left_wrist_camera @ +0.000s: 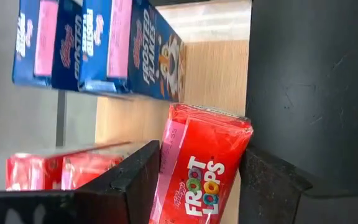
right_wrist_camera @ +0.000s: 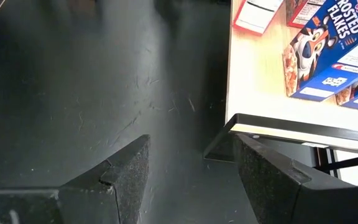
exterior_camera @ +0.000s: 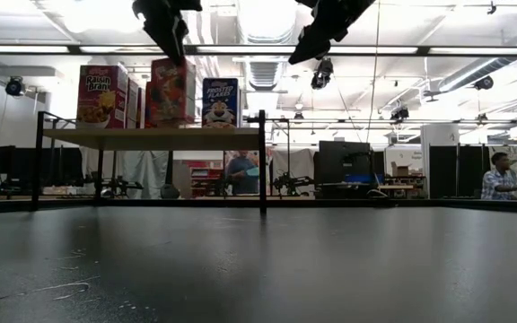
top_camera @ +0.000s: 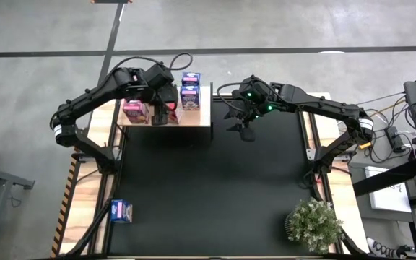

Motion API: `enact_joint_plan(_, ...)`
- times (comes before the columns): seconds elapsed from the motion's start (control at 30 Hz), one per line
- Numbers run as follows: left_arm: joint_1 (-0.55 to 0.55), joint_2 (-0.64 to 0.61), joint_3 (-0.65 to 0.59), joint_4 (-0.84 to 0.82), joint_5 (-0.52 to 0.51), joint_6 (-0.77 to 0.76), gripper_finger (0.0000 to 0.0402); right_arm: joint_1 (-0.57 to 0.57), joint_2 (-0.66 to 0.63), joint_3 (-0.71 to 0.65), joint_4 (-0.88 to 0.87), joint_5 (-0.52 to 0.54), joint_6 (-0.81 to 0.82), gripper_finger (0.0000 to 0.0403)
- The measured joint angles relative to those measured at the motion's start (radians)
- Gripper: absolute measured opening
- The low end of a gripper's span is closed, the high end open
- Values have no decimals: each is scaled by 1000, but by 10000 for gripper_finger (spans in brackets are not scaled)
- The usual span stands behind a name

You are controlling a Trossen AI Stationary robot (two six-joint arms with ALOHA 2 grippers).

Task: Stack cereal on shelf
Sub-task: Align the red cereal box with the other red cereal box on the shelf

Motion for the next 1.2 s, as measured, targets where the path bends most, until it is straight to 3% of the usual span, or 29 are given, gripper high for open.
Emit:
enact_joint_plan(0.27,0,-8,0,-59,-106,-97,194,0,0,0,5,0,10,219)
enact_joint_plan(0.77,-1,-8,0,-104,-103,-195,194,0,0,0,6,0,15,219)
enact_joint_plan(1.2,-1,-3,0,-97,-102,-173,194,0,0,0,6,0,15,219)
